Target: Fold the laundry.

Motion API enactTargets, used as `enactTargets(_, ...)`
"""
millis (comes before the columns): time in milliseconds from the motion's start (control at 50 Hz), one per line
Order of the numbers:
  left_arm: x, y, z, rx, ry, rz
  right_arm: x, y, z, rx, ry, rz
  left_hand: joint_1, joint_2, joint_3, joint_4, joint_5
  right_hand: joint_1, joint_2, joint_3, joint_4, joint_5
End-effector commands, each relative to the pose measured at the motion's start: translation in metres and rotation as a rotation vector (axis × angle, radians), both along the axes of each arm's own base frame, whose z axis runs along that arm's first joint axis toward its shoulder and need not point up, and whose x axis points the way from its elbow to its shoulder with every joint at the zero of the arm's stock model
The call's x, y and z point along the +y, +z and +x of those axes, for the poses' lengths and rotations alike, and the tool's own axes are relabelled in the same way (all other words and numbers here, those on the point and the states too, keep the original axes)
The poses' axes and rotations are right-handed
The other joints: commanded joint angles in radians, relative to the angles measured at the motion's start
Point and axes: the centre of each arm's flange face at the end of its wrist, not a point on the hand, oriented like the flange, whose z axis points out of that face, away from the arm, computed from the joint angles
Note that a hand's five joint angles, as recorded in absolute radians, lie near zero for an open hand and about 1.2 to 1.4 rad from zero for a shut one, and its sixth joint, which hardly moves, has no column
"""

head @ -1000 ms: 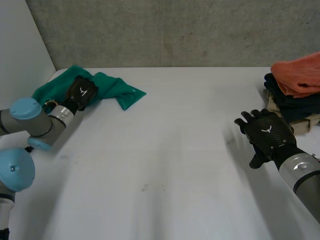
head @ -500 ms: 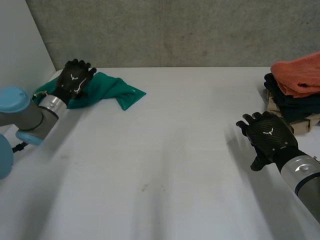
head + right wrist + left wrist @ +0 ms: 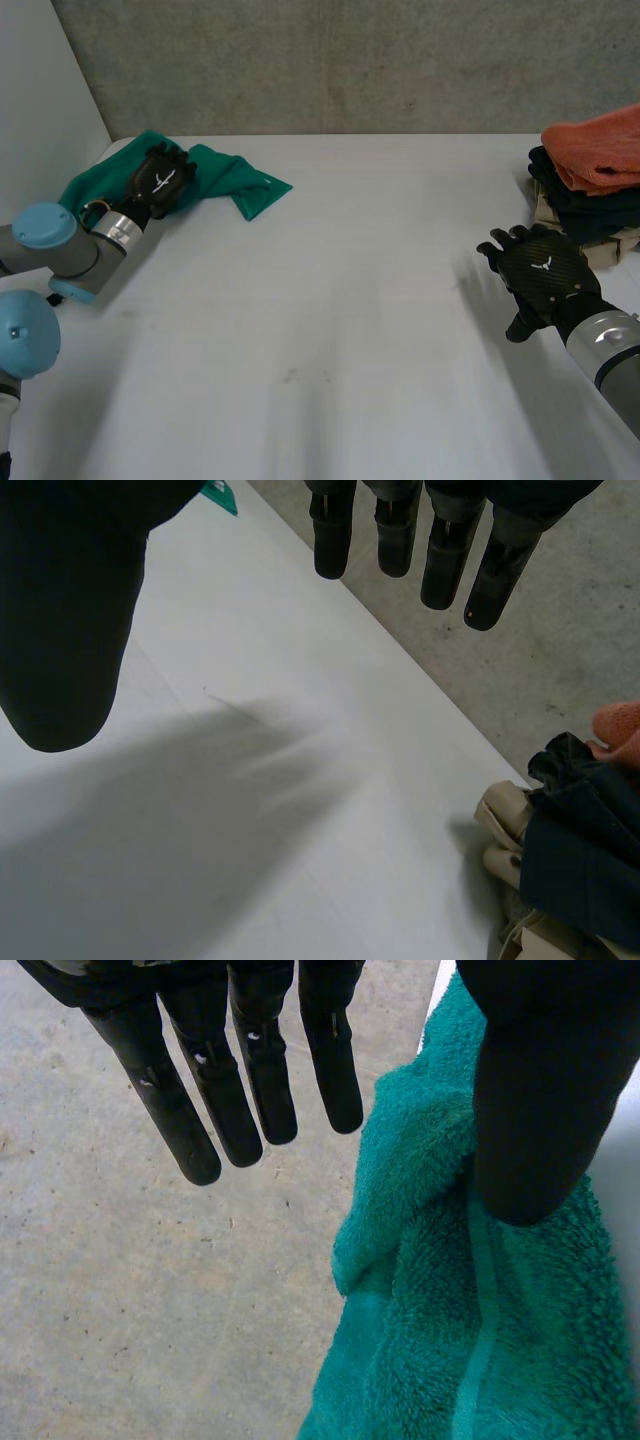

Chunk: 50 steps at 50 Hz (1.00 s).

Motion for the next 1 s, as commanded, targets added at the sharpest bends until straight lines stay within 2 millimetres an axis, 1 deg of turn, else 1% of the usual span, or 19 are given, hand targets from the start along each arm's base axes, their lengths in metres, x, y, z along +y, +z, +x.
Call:
enactTargets(20, -0.001, -0.003, -0.003, -0.022, -0.033, -0.025, -0.001, 0.000, -0.001, 0.000, -0.006, -0.001, 0.237, 0.239, 0.240, 0.239, 0.243, -0.030, -0.046, -0.040, -0.062, -0.064)
enactTargets(160, -0.002, -0.007, -0.003, -0.031, -0.042, -0.035, -0.001, 0.000, -0.001, 0.000, -0.004, 0.002, 0.358, 0.359, 0.360, 0.360, 0.363, -0.030, -0.046, -0.040, -0.062, -0.064)
enactTargets(240, 0.000, -0.009, -0.005, -0.044, -0.066, -0.038, -0.001, 0.000, -0.001, 0.000, -0.004, 0.001, 0.484, 0.485, 0.486, 0.486, 0.489, -0.030, -0.046, -0.040, -0.062, -0.064)
enactTargets(260, 0.000, -0.009, -0.005, -0.047, -0.068, -0.040, -0.001, -0.001, -0.001, 0.000, -0.004, 0.002, 0.583, 0.584, 0.586, 0.585, 0.588, -0.030, -0.046, -0.040, -0.062, -0.064)
enactTargets(320, 0.000, -0.009, -0.005, -0.047, -0.069, -0.040, -0.001, -0.001, -0.001, 0.000, -0.004, 0.002, 0.768, 0.769, 0.770, 0.770, 0.773, -0.030, -0.046, -0.040, -0.062, -0.064)
enactTargets(500, 0.005, -0.012, -0.004, -0.058, -0.071, -0.018, -0.001, -0.001, -0.001, 0.000, -0.004, 0.004, 0.768, 0.770, 0.771, 0.771, 0.774, -0.030, -0.046, -0.040, -0.062, -0.064)
enactTargets(560, 0.007, 0.001, -0.005, -0.059, -0.072, -0.025, -0.001, -0.001, -0.001, 0.000, -0.004, 0.004, 0.768, 0.770, 0.771, 0.771, 0.774, -0.030, -0.046, -0.040, -0.062, -0.064)
enactTargets(580, 0.010, 0.012, -0.005, -0.059, -0.072, -0.028, -0.001, -0.001, -0.001, 0.000, -0.004, 0.004, 0.768, 0.770, 0.771, 0.771, 0.774, -0.030, -0.046, -0.040, -0.062, -0.064)
enactTargets(640, 0.016, 0.028, -0.005, -0.055, -0.073, -0.025, -0.001, 0.000, -0.002, 0.000, -0.007, 0.002, 0.768, 0.770, 0.771, 0.771, 0.774, -0.030, -0.046, -0.040, -0.062, -0.064)
enactTargets(660, 0.019, 0.041, -0.005, -0.051, -0.074, -0.035, -0.001, 0.000, -0.002, 0.000, -0.007, 0.002, 0.768, 0.770, 0.771, 0.771, 0.774, -0.030, -0.046, -0.040, -0.062, -0.064)
enactTargets(680, 0.021, 0.049, -0.006, -0.049, -0.075, -0.040, -0.001, 0.000, -0.002, 0.000, -0.007, 0.000, 0.768, 0.770, 0.771, 0.771, 0.774, -0.030, -0.046, -0.040, -0.062, -0.064)
enactTargets(740, 0.027, 0.064, -0.004, -0.033, -0.081, -0.038, 0.000, 0.001, -0.002, 0.000, -0.006, 0.001, 0.768, 0.770, 0.771, 0.771, 0.774, -0.030, -0.046, -0.040, -0.062, -0.064)
enactTargets(780, 0.028, 0.061, -0.005, -0.023, -0.090, -0.029, 0.000, 0.001, -0.002, 0.000, -0.006, 0.000, 0.768, 0.770, 0.771, 0.771, 0.774, -0.030, -0.046, -0.040, -0.062, -0.064)
enactTargets(860, 0.027, 0.039, -0.005, -0.023, -0.101, -0.002, 0.000, 0.000, -0.002, 0.000, -0.006, 0.004, 0.768, 0.770, 0.771, 0.771, 0.774, -0.030, -0.046, -0.040, -0.062, -0.064)
enactTargets(880, 0.025, 0.030, -0.004, -0.021, -0.097, 0.008, 0.000, 0.000, -0.002, 0.000, -0.006, 0.004, 0.679, 0.680, 0.681, 0.681, 0.684, -0.030, -0.046, -0.040, -0.062, -0.064)
enactTargets(920, 0.021, 0.024, -0.002, -0.020, -0.088, 0.011, 0.000, 0.000, -0.002, 0.000, -0.006, 0.005, 0.482, 0.484, 0.485, 0.484, 0.488, -0.030, -0.046, -0.040, -0.062, -0.064)
enactTargets(940, 0.020, 0.021, 0.000, -0.019, -0.082, 0.014, 0.000, 0.000, -0.002, 0.000, -0.006, 0.005, 0.353, 0.355, 0.356, 0.355, 0.359, -0.030, -0.046, -0.040, -0.062, -0.064)
enactTargets(960, 0.016, 0.015, 0.006, -0.015, -0.060, 0.024, 0.001, 0.000, -0.002, 0.000, -0.007, 0.007, 0.137, 0.138, 0.140, 0.139, 0.142, -0.030, -0.046, -0.040, -0.062, -0.064)
enactTargets(1000, 0.014, 0.010, 0.009, -0.013, -0.045, 0.028, 0.001, 0.000, -0.002, 0.000, -0.007, 0.007, 0.012, 0.014, 0.015, 0.014, 0.018, -0.030, -0.046, -0.040, -0.062, -0.064)
